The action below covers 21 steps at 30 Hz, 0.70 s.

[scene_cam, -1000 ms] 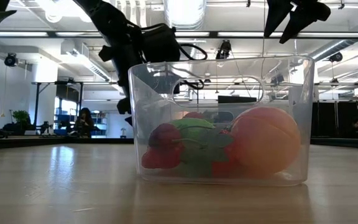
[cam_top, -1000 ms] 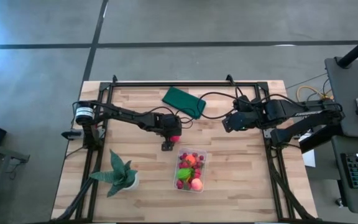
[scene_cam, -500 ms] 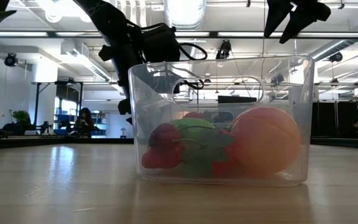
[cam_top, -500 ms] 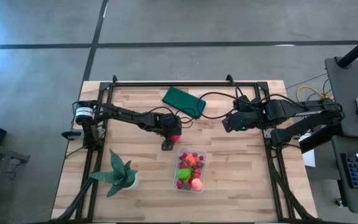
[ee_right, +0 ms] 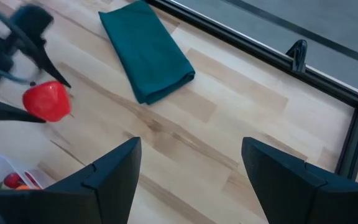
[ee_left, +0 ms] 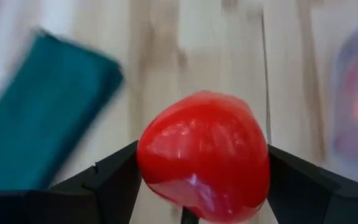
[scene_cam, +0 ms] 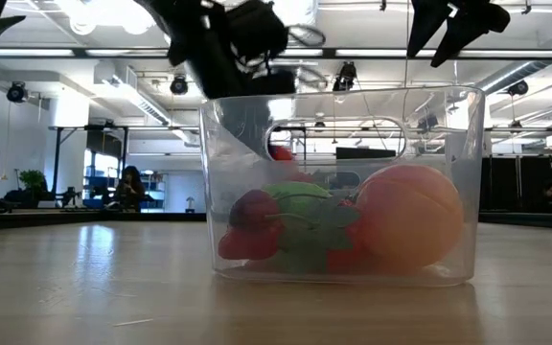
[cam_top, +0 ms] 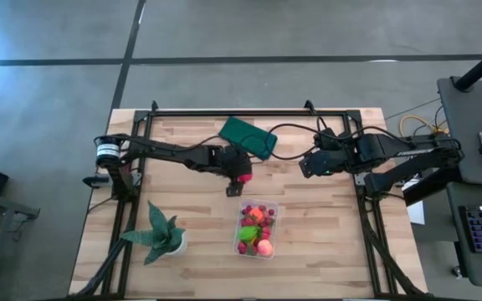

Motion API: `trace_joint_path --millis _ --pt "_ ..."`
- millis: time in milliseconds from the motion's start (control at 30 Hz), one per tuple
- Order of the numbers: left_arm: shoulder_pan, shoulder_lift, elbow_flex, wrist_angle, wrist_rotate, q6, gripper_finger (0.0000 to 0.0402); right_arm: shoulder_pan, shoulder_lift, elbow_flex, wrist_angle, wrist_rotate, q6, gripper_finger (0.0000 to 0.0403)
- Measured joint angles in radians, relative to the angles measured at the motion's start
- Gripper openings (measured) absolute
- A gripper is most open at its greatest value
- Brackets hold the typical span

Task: Pick and placing Produce into tupperware
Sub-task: Put the red apple into the transparent bin

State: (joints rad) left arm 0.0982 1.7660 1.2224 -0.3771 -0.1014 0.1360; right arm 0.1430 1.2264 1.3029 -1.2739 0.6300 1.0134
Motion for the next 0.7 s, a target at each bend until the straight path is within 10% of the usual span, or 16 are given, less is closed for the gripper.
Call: trace_joint_path --millis 333,700 --pt "-0.082 -0.021 0.158 -0.023 0.201 -0.264 0.0280 0.000 0.000 -0.001 -0.011 -0.010 -0.040 0.0270" --pt "-0.289 0.017 0.158 0.057 0.141 -0.622 0.0281 0.001 -0.050 -0.003 -0.102 -0.027 -0.074 0.0270"
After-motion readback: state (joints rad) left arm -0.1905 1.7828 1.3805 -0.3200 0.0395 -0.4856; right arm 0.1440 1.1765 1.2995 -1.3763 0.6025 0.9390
